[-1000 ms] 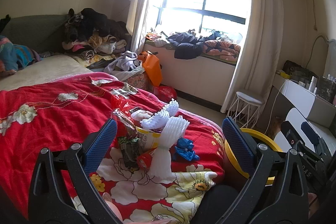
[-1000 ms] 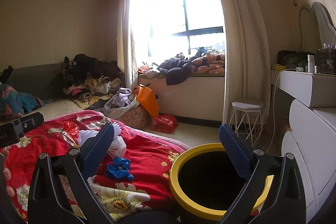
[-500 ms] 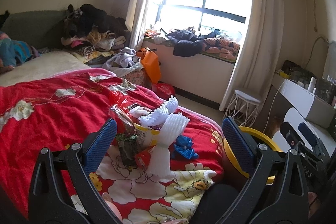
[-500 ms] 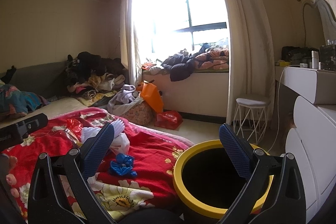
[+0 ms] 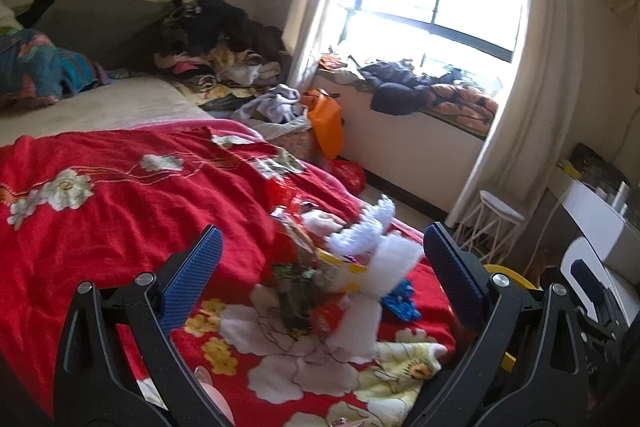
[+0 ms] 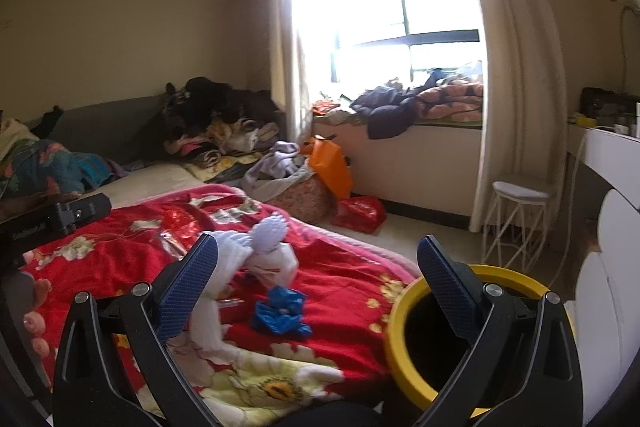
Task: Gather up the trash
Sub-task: 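Grasp the white foam net bundle with the right gripper while the left gripper grasps a wrapper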
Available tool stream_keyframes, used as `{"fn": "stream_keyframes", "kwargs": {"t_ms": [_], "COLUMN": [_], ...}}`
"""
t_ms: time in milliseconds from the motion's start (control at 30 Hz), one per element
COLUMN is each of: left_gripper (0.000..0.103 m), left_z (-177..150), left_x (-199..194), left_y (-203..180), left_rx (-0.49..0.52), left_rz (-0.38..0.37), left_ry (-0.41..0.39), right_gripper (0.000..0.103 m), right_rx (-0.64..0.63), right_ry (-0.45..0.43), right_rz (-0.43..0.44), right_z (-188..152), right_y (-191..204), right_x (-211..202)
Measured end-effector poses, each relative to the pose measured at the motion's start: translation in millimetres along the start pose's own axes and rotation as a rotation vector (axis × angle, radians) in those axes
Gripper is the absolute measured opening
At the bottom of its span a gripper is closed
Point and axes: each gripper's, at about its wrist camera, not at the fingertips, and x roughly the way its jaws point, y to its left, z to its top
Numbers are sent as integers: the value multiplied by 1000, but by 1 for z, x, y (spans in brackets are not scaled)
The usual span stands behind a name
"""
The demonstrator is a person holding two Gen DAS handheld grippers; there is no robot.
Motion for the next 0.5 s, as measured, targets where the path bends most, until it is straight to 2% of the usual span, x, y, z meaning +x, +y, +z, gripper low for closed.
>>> {"fn": "stream_keyframes", "kwargs": {"t_ms": [367,500], "left_gripper": [93,93], "left_z": [15,19], "left_x": [9,17], "left_y": [50,62], "left_rx": [-59,-58], "left_rz": [87,72], "left_ry": [-2,6], "right_gripper": [97,97], "right_rx": [-8,-7], "right_ry": [98,152], "right_rz": [137,180], "right_z": [9,9], "right_y": [41,51], "right_x": [44,65]}}
